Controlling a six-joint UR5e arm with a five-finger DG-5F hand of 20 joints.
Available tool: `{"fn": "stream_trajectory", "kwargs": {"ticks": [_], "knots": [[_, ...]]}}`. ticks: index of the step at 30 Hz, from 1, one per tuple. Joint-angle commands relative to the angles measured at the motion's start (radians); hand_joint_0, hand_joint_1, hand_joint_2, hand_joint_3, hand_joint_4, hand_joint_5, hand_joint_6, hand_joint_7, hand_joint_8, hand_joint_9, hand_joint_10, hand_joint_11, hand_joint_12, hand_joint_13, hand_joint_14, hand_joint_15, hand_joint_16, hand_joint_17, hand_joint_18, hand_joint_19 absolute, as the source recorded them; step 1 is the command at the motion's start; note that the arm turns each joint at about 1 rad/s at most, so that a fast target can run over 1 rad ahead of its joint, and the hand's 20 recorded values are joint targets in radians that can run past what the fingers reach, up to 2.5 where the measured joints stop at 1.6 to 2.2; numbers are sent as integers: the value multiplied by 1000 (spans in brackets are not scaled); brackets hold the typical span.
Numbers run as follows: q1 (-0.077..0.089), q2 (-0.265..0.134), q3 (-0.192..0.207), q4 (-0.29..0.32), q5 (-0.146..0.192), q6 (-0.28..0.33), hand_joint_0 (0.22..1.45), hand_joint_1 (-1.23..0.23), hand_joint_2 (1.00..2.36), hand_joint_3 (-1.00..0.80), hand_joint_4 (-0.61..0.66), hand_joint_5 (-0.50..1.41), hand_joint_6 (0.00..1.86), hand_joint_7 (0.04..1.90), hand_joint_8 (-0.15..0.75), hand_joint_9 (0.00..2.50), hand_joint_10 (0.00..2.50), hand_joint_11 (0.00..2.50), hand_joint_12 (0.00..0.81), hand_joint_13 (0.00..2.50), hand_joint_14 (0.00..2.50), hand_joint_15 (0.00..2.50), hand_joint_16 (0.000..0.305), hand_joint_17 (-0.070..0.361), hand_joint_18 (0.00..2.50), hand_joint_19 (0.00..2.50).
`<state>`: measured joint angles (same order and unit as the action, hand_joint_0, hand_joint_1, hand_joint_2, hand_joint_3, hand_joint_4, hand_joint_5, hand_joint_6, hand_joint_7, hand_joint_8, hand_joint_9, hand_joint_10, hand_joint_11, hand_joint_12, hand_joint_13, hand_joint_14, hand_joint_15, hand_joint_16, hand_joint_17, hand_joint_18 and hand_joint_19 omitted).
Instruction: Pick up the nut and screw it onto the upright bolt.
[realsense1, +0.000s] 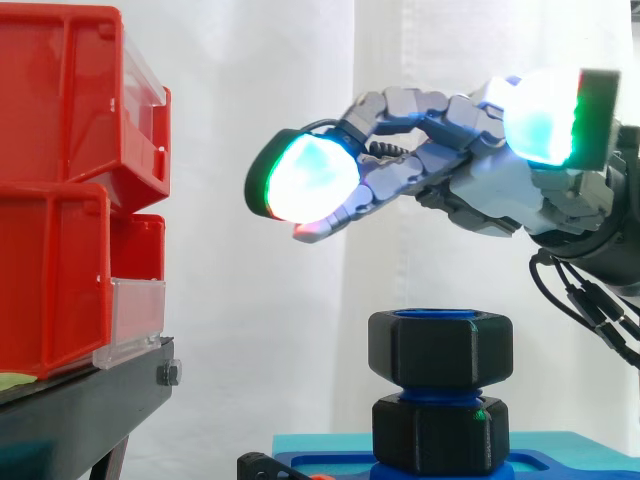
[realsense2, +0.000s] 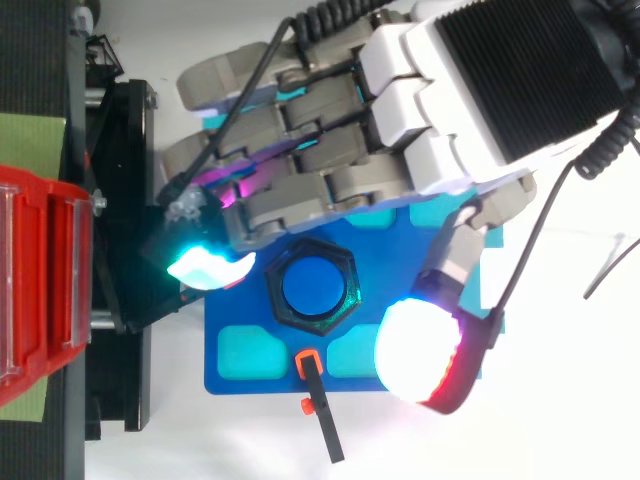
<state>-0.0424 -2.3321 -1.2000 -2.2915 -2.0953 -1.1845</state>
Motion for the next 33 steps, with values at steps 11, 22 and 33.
{"fn": "stream_trajectory", "kwargs": {"ticks": [11, 22, 33], "knots": [[33, 0, -16, -94, 49, -27, 486, -101, 1000, -500, 194, -89, 503, 783, 210, 740, 0, 0, 238, 530, 0, 0, 28, 63, 216, 0], [41, 0, -66, -95, 44, -27, 469, -87, 1000, -500, 207, -81, 503, 845, 217, 736, 0, 0, 250, 523, 0, 0, 31, 70, 205, 0], [39, 0, -66, -92, 38, -26, 473, -94, 1000, -500, 247, -58, 504, 1064, 226, 765, 0, 0, 253, 556, 0, 0, 30, 68, 240, 0]]}}
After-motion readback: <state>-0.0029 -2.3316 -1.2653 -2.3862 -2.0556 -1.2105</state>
